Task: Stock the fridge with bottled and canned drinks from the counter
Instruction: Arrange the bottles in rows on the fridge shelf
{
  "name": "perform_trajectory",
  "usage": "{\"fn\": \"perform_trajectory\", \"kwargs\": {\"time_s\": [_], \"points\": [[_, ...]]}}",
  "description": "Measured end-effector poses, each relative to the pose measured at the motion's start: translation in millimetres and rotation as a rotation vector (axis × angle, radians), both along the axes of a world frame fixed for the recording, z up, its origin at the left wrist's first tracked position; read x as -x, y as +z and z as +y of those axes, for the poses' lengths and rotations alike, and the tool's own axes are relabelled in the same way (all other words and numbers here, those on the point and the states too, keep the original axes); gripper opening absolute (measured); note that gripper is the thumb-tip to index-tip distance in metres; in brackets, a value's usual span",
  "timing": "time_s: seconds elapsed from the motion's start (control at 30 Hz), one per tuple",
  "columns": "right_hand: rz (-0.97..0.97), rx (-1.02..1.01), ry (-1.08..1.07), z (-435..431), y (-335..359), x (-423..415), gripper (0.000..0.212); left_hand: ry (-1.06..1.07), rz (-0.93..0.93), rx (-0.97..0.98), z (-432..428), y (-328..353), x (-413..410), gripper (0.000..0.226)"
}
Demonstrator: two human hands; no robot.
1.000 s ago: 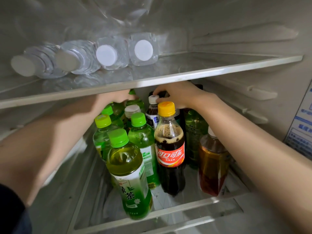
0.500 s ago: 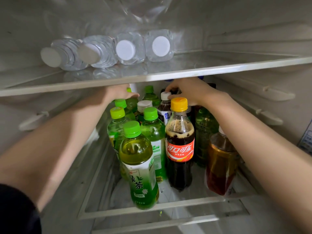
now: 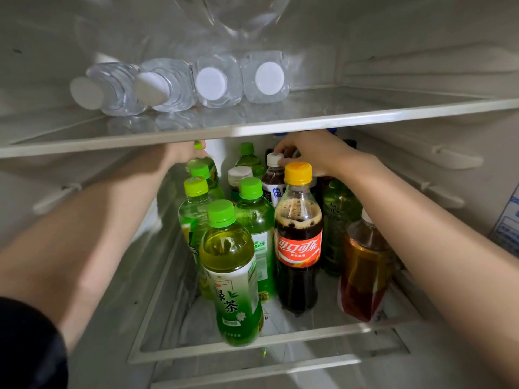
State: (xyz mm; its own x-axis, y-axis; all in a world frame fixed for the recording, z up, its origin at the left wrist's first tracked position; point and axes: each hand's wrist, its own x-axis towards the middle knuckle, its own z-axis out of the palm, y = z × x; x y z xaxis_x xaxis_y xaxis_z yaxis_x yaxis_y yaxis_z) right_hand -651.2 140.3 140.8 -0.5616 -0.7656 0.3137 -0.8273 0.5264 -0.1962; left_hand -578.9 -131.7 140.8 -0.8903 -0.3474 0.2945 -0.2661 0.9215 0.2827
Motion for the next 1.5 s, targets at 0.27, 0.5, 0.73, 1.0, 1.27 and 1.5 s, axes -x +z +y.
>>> {"fn": "perform_trajectory", "kwargs": {"time_s": [0.27, 0.5, 0.73, 1.0, 1.27, 1.5], "points": [[-0.021, 0.019, 0.008, -2, 0, 0, 0.038, -0.127, -0.163, -0.095, 43, 16, 27, 0.047], [-0.026, 0.011, 0.001, -1, 1, -2, 0.04, -0.245, -0.264, 0.002, 70, 13, 46, 0.046], [-0.043, 0.024, 0.009, -1, 1, -3, 0.039, -0.199, -0.33, 0.053, 53, 19, 24, 0.033], [0.024, 0.005, 0.003, 6, 8, -13, 0.04, -0.09, -0.334, 0.072, 40, 21, -3, 0.028], [0.054, 0.232, -0.055, 50, 5, -33, 0.033, -0.141, -0.306, 0.18, 63, 21, -10, 0.032], [0.035, 0.485, -0.172, 83, -23, -42, 0.039, -0.242, -0.178, 0.033, 105, 27, -1, 0.023]]}}
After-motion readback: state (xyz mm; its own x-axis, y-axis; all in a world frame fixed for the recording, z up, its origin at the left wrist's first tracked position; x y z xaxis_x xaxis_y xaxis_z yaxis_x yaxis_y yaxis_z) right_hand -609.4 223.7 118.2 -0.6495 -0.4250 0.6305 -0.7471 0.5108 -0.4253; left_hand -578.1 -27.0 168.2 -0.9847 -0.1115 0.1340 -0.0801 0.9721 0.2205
